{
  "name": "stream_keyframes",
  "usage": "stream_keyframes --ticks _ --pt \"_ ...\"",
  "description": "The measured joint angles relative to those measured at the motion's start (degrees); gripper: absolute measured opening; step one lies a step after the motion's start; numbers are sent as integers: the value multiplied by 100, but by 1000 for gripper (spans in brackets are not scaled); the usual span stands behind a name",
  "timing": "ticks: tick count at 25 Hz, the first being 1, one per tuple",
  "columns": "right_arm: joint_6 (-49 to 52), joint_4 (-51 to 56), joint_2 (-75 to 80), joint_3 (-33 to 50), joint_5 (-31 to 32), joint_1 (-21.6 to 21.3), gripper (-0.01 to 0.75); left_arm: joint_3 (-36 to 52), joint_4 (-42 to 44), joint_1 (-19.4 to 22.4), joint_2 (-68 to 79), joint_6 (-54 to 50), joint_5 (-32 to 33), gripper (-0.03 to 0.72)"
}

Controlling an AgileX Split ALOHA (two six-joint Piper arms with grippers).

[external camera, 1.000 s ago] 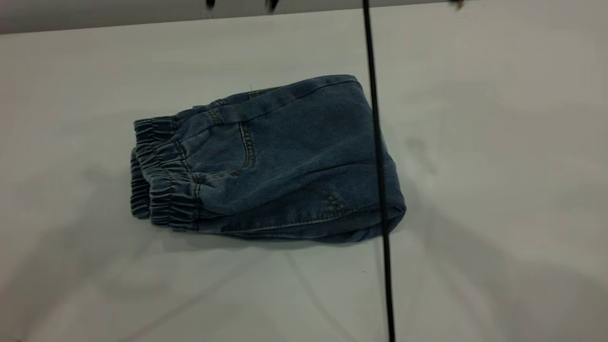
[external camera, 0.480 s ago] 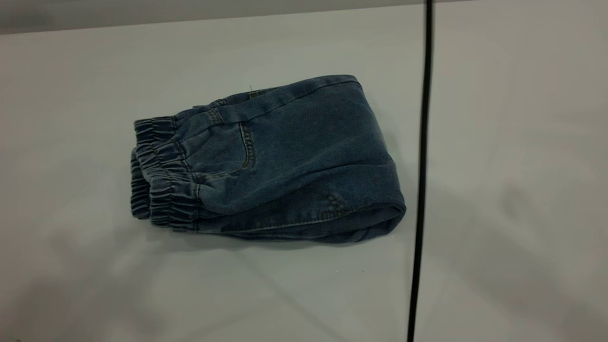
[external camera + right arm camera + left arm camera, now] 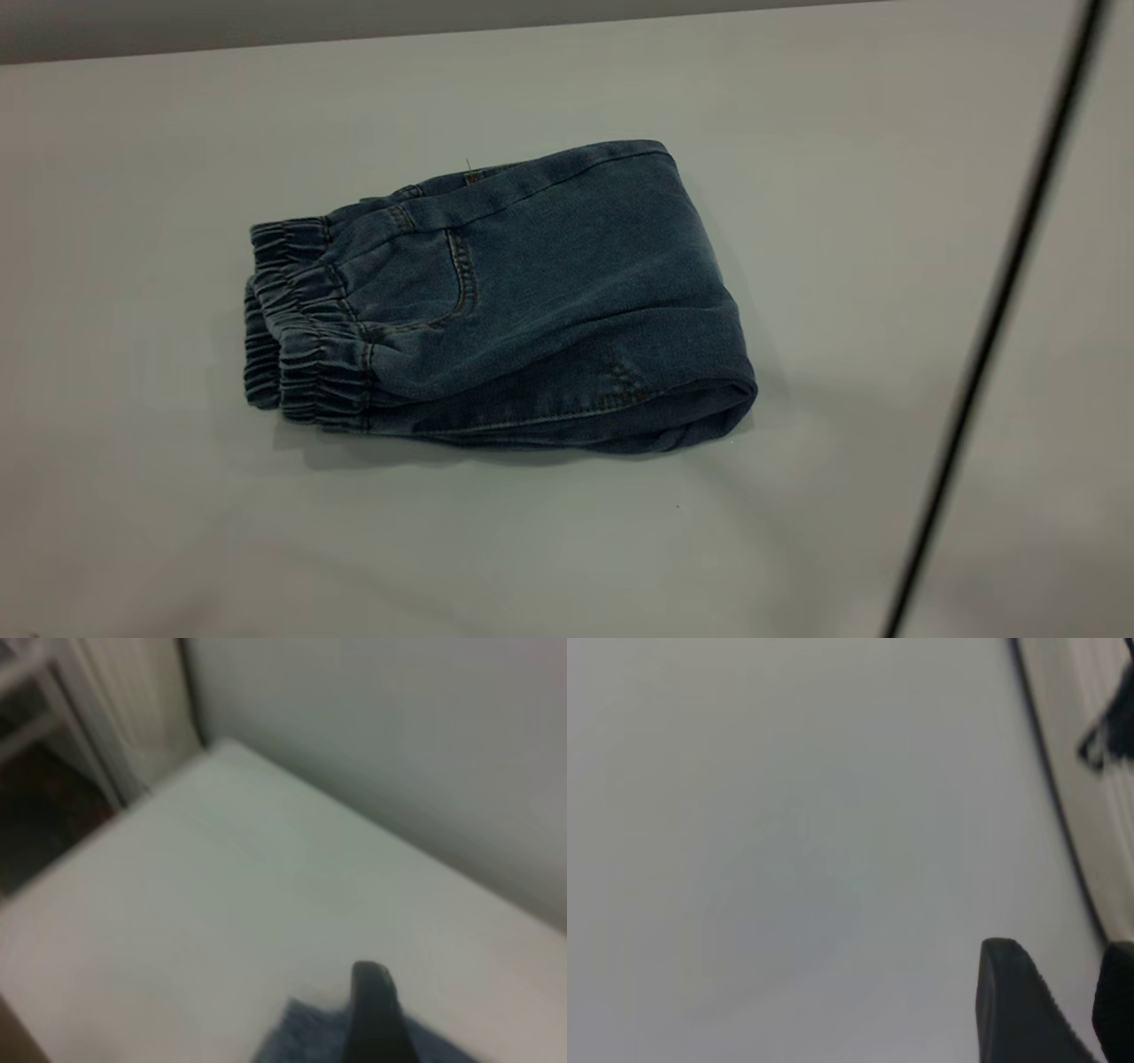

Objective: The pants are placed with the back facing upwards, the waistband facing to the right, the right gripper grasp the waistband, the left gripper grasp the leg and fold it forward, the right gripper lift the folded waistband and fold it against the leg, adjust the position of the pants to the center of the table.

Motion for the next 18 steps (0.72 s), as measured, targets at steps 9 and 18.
stream_keyframes --ticks 9,18 --pt "-13 451 -1734 1174 -14 0 405 202 0 0 -1194 0 -537 239" --pt "285 679 -3707 3240 -14 0 405 202 5 0 -1872 7 -1732 239"
